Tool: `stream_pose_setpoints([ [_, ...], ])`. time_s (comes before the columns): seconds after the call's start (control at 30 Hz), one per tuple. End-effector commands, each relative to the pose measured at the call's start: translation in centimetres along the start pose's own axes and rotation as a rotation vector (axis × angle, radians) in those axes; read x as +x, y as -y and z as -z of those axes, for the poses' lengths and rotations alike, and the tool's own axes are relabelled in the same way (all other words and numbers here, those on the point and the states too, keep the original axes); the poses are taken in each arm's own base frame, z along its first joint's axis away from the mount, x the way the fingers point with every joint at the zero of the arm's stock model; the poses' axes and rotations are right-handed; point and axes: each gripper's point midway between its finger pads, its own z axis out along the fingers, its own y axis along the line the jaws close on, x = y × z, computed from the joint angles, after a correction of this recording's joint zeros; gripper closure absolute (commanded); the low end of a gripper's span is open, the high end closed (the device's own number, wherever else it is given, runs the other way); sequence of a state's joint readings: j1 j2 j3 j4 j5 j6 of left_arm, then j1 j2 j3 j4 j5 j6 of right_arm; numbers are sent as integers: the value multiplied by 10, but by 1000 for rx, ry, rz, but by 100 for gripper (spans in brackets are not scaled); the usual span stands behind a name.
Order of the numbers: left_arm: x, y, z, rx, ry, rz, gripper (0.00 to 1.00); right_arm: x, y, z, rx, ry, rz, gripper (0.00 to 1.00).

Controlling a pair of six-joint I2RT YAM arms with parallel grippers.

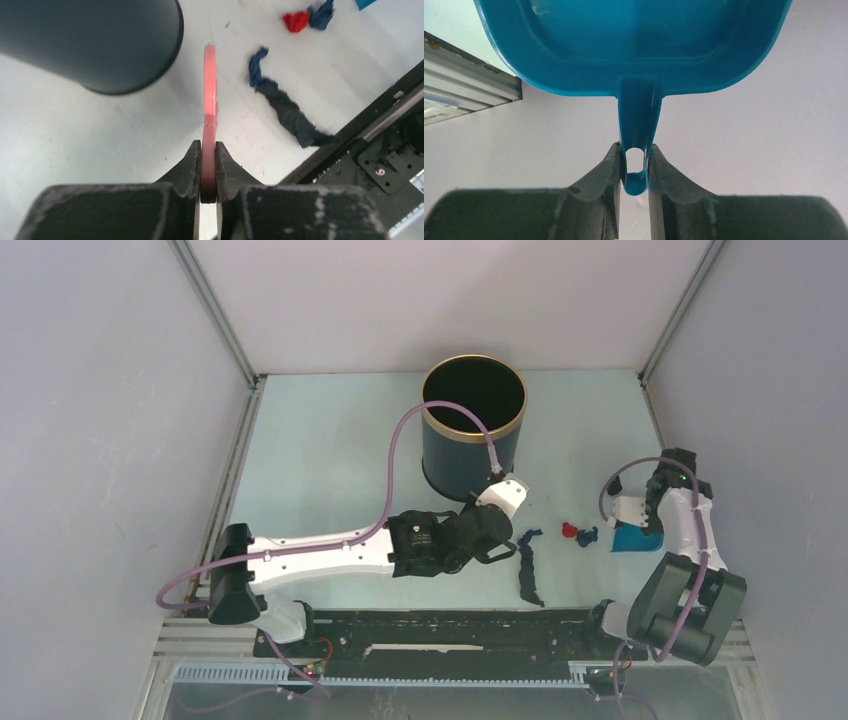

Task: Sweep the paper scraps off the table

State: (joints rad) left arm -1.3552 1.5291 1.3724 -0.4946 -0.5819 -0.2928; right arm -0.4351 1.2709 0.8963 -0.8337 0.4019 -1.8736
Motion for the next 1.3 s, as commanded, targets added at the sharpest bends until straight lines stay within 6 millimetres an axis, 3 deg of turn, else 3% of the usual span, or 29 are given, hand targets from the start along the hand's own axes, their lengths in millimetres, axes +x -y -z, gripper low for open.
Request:
stream_pose_setpoints([
  [0.0, 32, -8, 23, -41, -115, 189, 100, -9, 18, -5, 33, -89, 102, 100],
  [0.23, 62, -1, 21, -61, -177, 420, 100, -43, 25, -12, 14, -100, 146, 100],
  [0.43, 50, 25, -19, -77, -163, 449, 100, -81, 15, -3, -23, -75, 234, 100],
  [0.6, 42, 42, -48, -60, -155, 589, 100, -107, -4, 9, -65, -49, 291, 100],
  [0.8, 41, 52, -72, -15, -137, 748, 100, -126, -29, 16, -108, -42, 342, 100],
  [1.03, 26, 55, -91, 36, -92, 861, 100, -153, -55, 25, -150, 32, 357, 100],
  [1.27, 3, 62, -91, 109, -45, 891, 100, -171, -68, 27, -183, 145, 299, 100],
])
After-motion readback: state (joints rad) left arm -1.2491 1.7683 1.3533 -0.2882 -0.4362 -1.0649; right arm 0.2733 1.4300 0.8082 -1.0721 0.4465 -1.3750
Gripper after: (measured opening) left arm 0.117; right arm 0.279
